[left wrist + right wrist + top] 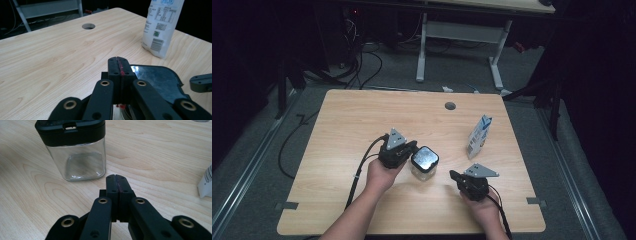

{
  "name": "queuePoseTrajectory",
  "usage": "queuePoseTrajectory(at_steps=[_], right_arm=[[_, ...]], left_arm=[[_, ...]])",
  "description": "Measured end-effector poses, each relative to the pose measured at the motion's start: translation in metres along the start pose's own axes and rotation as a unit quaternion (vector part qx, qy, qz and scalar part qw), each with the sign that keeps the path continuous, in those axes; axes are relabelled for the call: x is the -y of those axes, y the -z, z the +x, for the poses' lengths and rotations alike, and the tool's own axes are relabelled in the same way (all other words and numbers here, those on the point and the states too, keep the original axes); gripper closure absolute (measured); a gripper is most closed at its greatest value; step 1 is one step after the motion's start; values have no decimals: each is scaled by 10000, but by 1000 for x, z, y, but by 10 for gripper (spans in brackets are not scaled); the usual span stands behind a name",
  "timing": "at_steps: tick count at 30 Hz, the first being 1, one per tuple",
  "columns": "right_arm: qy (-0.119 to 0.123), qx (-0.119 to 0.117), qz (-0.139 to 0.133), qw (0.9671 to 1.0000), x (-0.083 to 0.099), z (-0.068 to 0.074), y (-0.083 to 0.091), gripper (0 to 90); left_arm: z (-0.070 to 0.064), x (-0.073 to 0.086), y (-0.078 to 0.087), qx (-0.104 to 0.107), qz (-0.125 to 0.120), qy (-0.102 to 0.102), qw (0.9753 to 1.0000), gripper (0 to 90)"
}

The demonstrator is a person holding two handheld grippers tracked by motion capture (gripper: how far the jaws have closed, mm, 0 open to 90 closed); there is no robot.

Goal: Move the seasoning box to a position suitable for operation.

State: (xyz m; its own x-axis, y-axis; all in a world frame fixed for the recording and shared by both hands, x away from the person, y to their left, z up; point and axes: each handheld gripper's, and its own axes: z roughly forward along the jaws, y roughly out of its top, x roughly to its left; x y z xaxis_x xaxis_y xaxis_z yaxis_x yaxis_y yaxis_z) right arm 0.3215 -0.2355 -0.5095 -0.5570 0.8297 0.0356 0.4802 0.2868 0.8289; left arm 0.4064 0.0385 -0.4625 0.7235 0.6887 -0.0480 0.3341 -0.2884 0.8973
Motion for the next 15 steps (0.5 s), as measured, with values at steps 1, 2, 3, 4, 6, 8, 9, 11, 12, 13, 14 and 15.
queuePoseTrajectory(at_steps=[1, 2, 3, 4, 6, 8, 9, 11, 12, 13, 14, 15], right_arm=[[15, -7, -4, 10000, 0, 0, 0, 897], [34, -13, 5, 10000, 0, 0, 0, 897], [60, -20, -4, 10000, 0, 1, 0, 897], [60, -20, -4, 10000, 0, 1, 0, 897], [102, -28, -17, 9999, 0, 1, 0, 897], [98, -23, -36, 9999, 0, 2, 0, 896], [98, -23, -36, 9999, 0, 2, 0, 896], [73, -34, -32, 10000, -1, 2, 0, 896], [66, -38, -40, 10000, -1, 2, 0, 895], [48, -50, -47, 10000, -1, 2, 0, 895], [17, -52, -49, 10000, -2, 3, 0, 896], [15, -43, -69, 10000, -2, 3, -1, 896]], left_arm=[[0, 1, -2, -6, 51, -34, 10000, 897], [-1, 2, -3, -43, 91, -107, 9999, 897], [-2, 3, -5, -81, 125, -149, 9998, 898], [-2, 4, -5, -92, 114, -166, 9998, 898], [-2, 4, -5, -107, 95, -168, 9998, 898], [-2, 5, -5, -118, 67, -196, 9997, 898], [-2, 5, -5, -119, 57, -203, 9997, 898], [-2, 6, -5, -102, 14, -184, 9998, 898], [-2, 7, -4, -96, 6, -175, 9998, 898], [-2, 7, -4, -87, -14, -168, 9998, 898], [-2, 8, -4, -80, -33, -152, 9998, 898], [-2, 8, -4, -73, -40, -142, 9999, 898]])
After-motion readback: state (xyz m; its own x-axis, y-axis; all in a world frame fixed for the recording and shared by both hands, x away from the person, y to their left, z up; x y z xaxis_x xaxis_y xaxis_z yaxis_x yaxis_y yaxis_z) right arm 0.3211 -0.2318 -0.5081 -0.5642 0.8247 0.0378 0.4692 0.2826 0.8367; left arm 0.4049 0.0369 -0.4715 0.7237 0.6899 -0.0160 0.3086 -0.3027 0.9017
